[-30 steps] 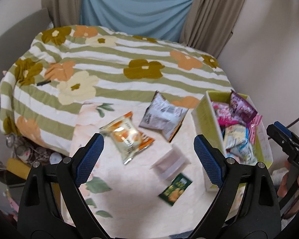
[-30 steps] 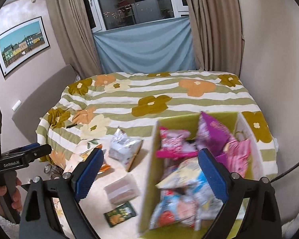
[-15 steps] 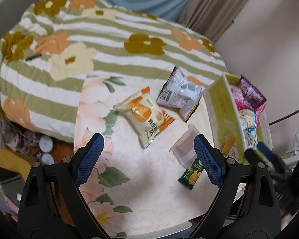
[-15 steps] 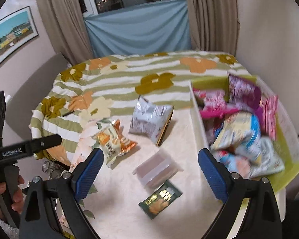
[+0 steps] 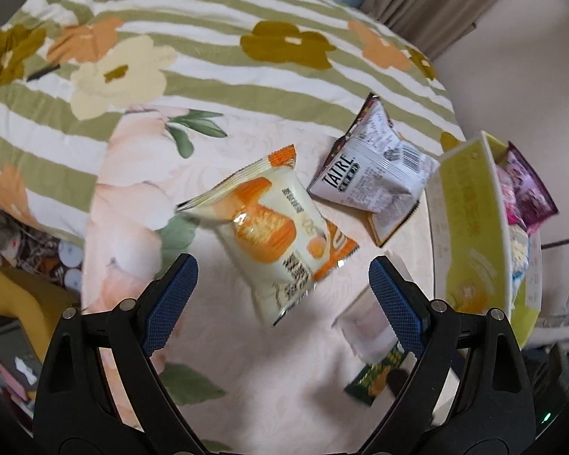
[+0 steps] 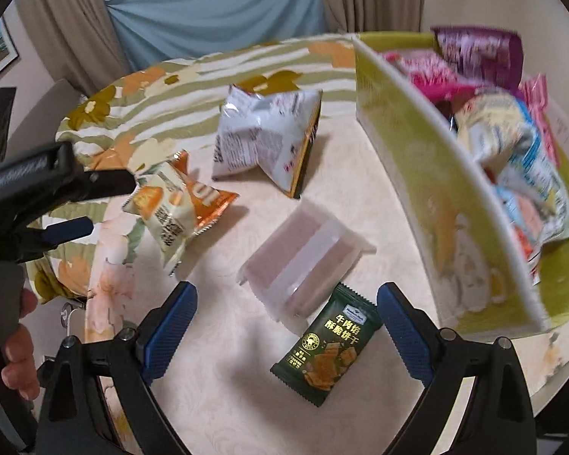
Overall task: Organize snacks
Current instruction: 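Grasp the orange cake packet with left gripper while right grasps white translucent box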
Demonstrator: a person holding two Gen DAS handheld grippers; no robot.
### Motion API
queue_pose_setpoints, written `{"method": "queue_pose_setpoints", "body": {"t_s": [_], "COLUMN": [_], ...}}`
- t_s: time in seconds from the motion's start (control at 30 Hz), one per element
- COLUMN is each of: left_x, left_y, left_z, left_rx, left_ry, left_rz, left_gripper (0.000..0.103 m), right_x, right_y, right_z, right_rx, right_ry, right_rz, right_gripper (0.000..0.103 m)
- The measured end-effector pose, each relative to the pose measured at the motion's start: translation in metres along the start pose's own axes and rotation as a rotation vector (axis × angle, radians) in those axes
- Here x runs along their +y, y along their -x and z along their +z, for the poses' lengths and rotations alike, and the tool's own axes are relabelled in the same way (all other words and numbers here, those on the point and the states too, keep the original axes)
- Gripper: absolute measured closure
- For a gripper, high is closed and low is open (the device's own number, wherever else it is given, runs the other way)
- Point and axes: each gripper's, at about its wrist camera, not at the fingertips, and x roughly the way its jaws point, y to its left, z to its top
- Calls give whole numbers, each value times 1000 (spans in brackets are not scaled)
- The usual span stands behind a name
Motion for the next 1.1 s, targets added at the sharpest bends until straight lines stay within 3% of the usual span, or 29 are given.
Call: {"method": "queue_pose_setpoints", "body": {"t_s": [0.4, 0.8, 0.87, 0.93, 1.1], "left_x": [-6, -3, 2, 8, 17], "left_y": [-55, -86, -86, -87, -81], "left_z": [37, 37, 32, 28, 20], "left_rx": [69, 121, 128, 144, 142], "left_ry": [33, -58, -71, -80, -115], "left_rz": [56, 151, 148, 145, 159], "left_gripper": [12, 12, 16, 31, 33], "right_x": [-16, -10, -7, -4, 8], "right_y": [-35, -64, -66, -68, -72], "right_z": [6, 22, 26, 28, 26], "right_rx": [63, 119, 111, 109, 102], "right_ry": [-46, -25, -11, 8, 70], "right_rz": [19, 60, 67, 70, 60], "right_gripper": [8, 8, 8, 8, 8]}}
